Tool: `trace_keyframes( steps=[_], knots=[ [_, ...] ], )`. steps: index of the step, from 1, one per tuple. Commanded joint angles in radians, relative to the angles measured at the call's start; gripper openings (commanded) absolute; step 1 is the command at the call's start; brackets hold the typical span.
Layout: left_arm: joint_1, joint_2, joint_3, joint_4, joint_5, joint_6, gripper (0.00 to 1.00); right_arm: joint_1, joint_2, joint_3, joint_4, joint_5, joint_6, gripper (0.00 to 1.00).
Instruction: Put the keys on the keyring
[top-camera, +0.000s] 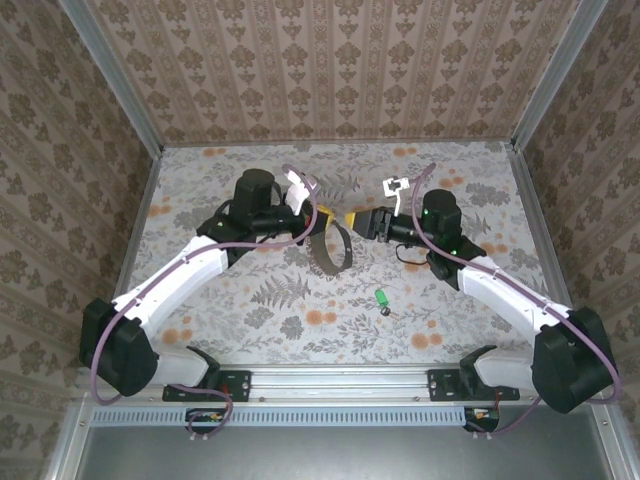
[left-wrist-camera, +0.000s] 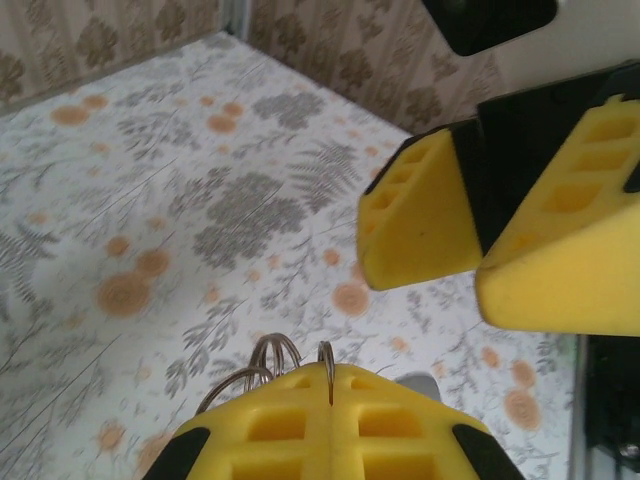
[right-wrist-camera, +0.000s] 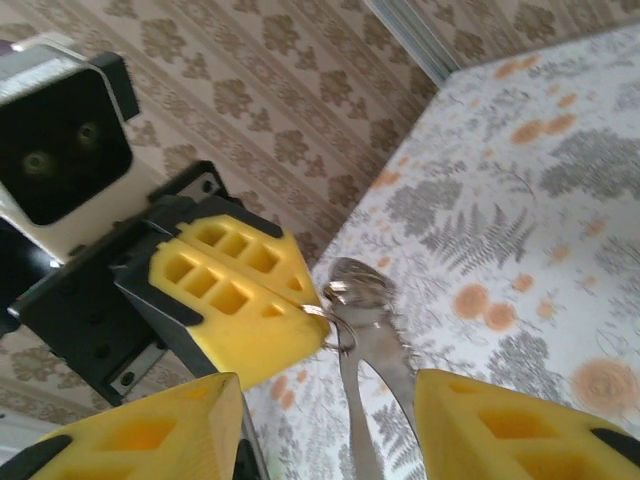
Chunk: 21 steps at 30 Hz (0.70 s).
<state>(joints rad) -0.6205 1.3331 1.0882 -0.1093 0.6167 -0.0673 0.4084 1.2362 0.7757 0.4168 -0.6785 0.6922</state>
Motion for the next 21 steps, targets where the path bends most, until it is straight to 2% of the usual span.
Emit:
trace_keyframes(
  steps=[1,12,21],
  knots=[
    [0.007,-0.018,0.047,0.093,0.127,-0.042,0.0,-0.006,-0.022,0.045,0.061,-0.064,0.023,0.48],
    [0.015,-0.002,0.068,0.137,0.202,-0.075,0.0,-0.025,-0.017,0.076,0.071,-0.097,-0.008,0.39],
    [0.029,0.027,0.092,0.151,0.256,-0.089,0.0,-0.059,-0.019,0.068,0.109,-0.175,-0.008,0.27]
  ],
)
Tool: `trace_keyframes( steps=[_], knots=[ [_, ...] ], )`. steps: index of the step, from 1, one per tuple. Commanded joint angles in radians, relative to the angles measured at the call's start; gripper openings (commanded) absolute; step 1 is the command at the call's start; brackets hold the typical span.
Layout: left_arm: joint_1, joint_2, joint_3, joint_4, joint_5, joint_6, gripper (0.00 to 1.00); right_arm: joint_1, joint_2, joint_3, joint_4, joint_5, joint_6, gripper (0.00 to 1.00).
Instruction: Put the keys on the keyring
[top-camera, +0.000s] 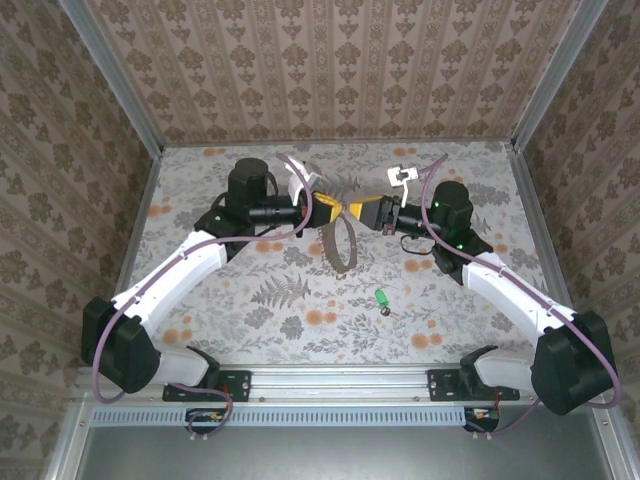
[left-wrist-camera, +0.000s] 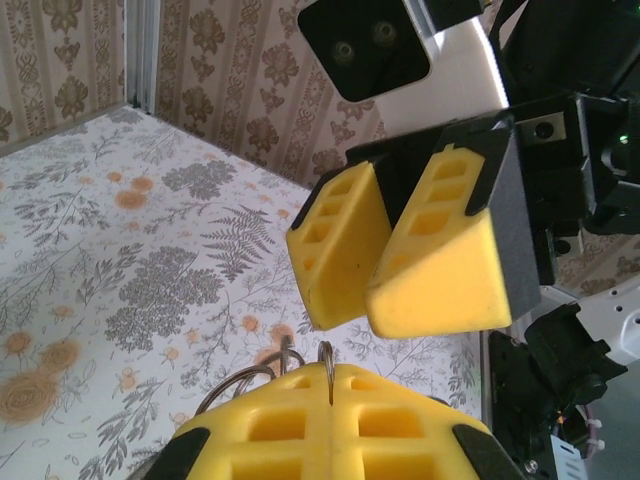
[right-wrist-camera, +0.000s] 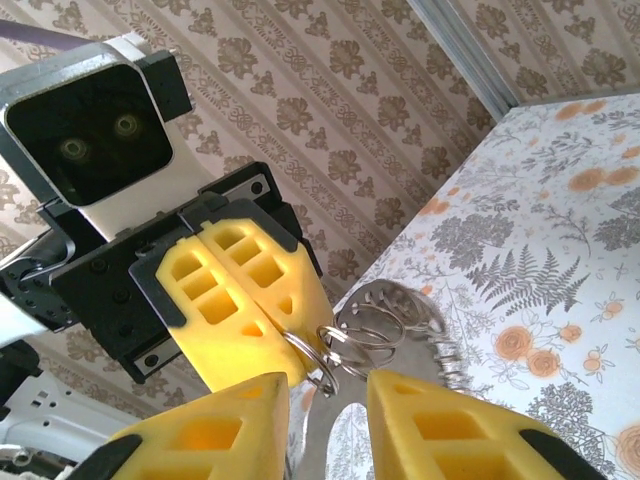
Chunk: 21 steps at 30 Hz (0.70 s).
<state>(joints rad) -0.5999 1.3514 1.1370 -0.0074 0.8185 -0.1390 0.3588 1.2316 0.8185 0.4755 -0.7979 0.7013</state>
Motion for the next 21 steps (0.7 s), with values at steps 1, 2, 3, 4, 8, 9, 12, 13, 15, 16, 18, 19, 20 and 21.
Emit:
trace_keyframes(
  steps=[1,2,3,4,8,9,12,13,15,16,18,19,20,21],
  knots=[
    [0.009,0.011,0.043,0.052,0.06,-0.019,0.0,-0.011,-0.017,0.024,0.056,-0.066,-0.017,0.26],
    [0.011,0.013,0.046,0.055,0.067,-0.02,0.0,-0.011,-0.02,0.024,0.061,-0.077,-0.015,0.26],
    [0.012,0.016,0.048,0.056,0.074,-0.02,0.0,-0.011,-0.021,0.024,0.064,-0.084,-0.014,0.26],
    [0.014,0.019,0.051,0.056,0.082,-0.022,0.0,-0.011,-0.021,0.026,0.066,-0.091,-0.013,0.26],
    [0.017,0.034,0.063,0.058,0.108,-0.026,0.0,-0.011,-0.018,0.034,0.069,-0.107,-0.013,0.26],
    [0.017,0.036,0.066,0.059,0.111,-0.027,0.0,-0.011,-0.016,0.037,0.071,-0.111,-0.011,0.25],
    [0.019,0.043,0.073,0.06,0.121,-0.029,0.0,-0.012,-0.014,0.04,0.076,-0.119,-0.005,0.24],
    [0.019,0.044,0.074,0.061,0.123,-0.03,0.0,-0.011,-0.015,0.04,0.079,-0.121,-0.004,0.23],
    [0.018,0.047,0.076,0.066,0.13,-0.035,0.0,-0.011,-0.015,0.042,0.083,-0.121,-0.001,0.22],
    [0.018,0.048,0.078,0.069,0.132,-0.038,0.0,-0.011,-0.015,0.042,0.084,-0.121,0.002,0.22],
    [0.019,0.049,0.076,0.077,0.141,-0.046,0.0,-0.011,-0.014,0.045,0.084,-0.121,0.001,0.23],
    [0.019,0.049,0.076,0.082,0.146,-0.05,0.0,-0.01,-0.013,0.047,0.082,-0.121,0.001,0.24],
    [0.019,0.049,0.077,0.087,0.151,-0.053,0.0,-0.011,-0.013,0.047,0.081,-0.12,0.001,0.25],
    [0.018,0.049,0.077,0.09,0.154,-0.057,0.0,-0.011,-0.011,0.047,0.08,-0.117,0.0,0.27]
  ],
)
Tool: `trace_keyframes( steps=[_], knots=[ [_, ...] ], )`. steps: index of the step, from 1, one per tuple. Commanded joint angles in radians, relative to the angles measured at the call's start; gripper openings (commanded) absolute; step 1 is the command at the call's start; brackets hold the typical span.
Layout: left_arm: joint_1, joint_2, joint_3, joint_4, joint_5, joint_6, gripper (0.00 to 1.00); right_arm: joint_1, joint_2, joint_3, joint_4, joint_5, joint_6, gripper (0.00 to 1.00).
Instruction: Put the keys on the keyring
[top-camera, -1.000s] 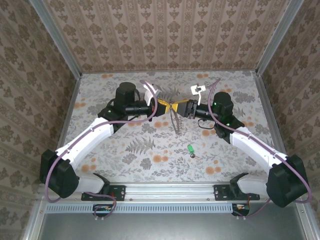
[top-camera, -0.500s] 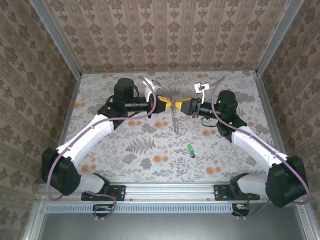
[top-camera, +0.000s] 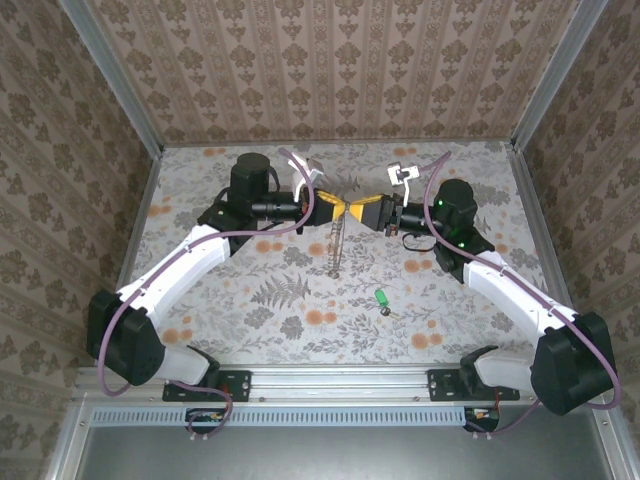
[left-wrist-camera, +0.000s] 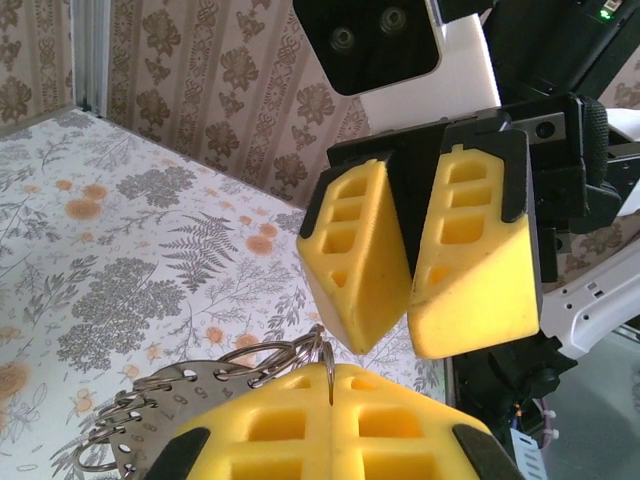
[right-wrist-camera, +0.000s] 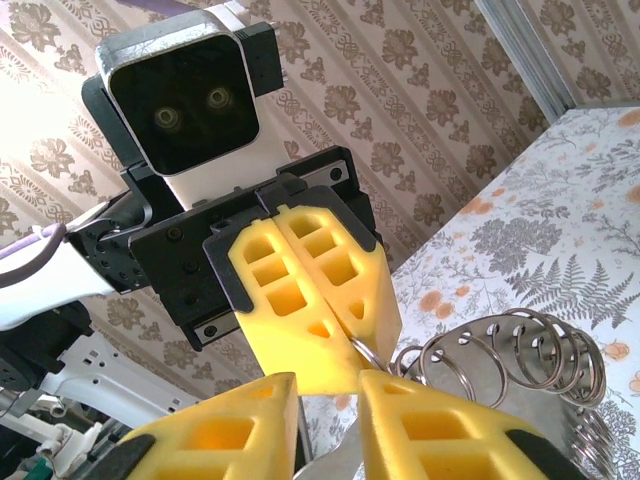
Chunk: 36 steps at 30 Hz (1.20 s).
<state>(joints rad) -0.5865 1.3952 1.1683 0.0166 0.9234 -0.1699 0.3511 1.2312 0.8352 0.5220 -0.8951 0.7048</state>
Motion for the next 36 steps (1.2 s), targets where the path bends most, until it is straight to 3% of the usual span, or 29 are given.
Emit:
trace_keyframes(
  steps=[1,36],
  knots=[
    [0.005,0.005,0.045,0.069,0.053,-0.029,0.0,-0.004,-0.009,0.03,0.033,-0.018,-0.004,0.29],
    [0.002,-0.016,0.041,0.071,0.077,-0.037,0.0,-0.016,0.014,0.029,0.023,-0.002,-0.012,0.36]
  ],
)
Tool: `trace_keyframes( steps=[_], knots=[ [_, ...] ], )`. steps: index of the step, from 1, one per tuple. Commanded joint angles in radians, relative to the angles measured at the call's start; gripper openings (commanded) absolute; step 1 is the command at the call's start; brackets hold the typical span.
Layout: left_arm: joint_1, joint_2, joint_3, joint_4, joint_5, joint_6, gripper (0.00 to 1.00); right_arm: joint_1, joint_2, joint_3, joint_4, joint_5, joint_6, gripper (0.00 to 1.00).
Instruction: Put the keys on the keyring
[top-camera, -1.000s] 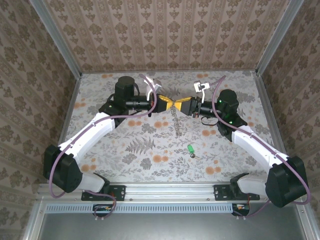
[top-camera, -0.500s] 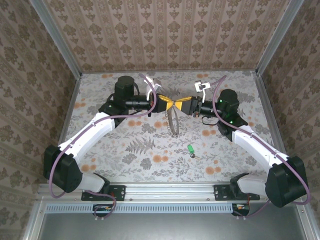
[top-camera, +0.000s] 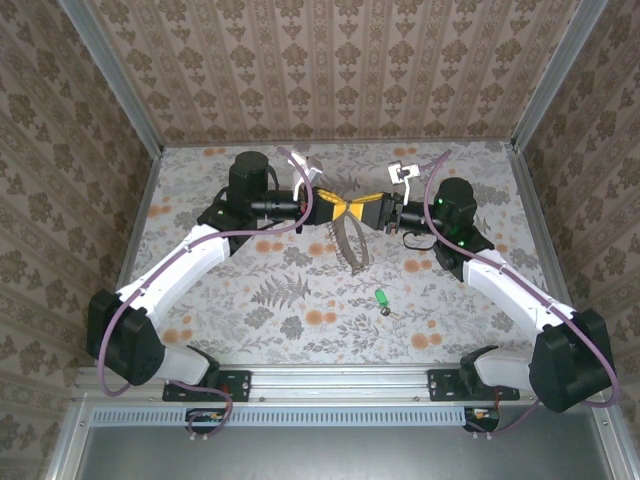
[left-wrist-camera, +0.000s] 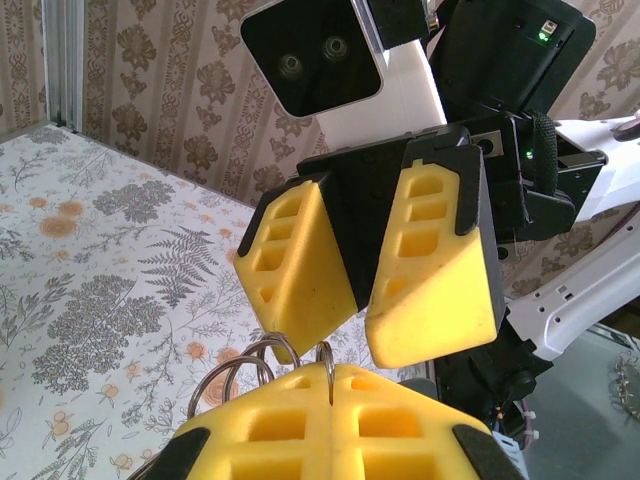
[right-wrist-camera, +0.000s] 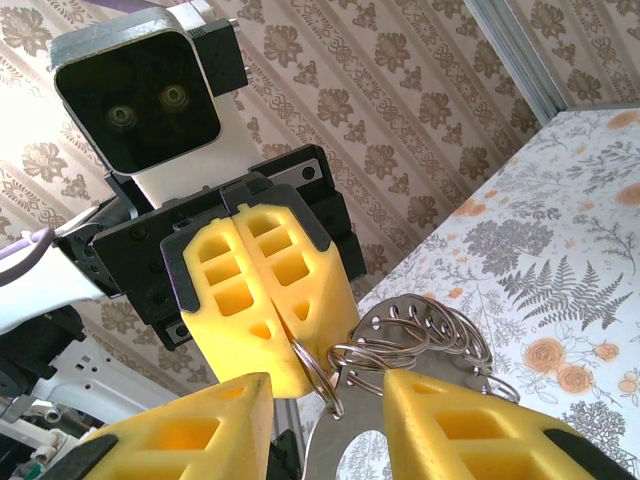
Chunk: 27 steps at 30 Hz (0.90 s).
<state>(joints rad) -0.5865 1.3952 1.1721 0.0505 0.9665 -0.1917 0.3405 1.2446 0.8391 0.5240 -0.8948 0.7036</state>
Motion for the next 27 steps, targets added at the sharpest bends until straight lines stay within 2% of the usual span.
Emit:
trace_keyframes(
  steps=[1,14,27],
  knots=[
    [0.002,-0.016,0.037,0.039,0.034,-0.015,0.0,-0.006,0.003,0.026,0.029,-0.006,-0.006,0.36],
    [0.0,-0.001,0.045,0.041,0.034,-0.015,0.0,0.011,0.003,0.047,0.062,-0.056,0.005,0.24],
    [-0.002,0.009,0.057,0.039,0.033,-0.013,0.0,0.039,0.029,0.057,0.051,-0.078,-0.005,0.22]
  ],
)
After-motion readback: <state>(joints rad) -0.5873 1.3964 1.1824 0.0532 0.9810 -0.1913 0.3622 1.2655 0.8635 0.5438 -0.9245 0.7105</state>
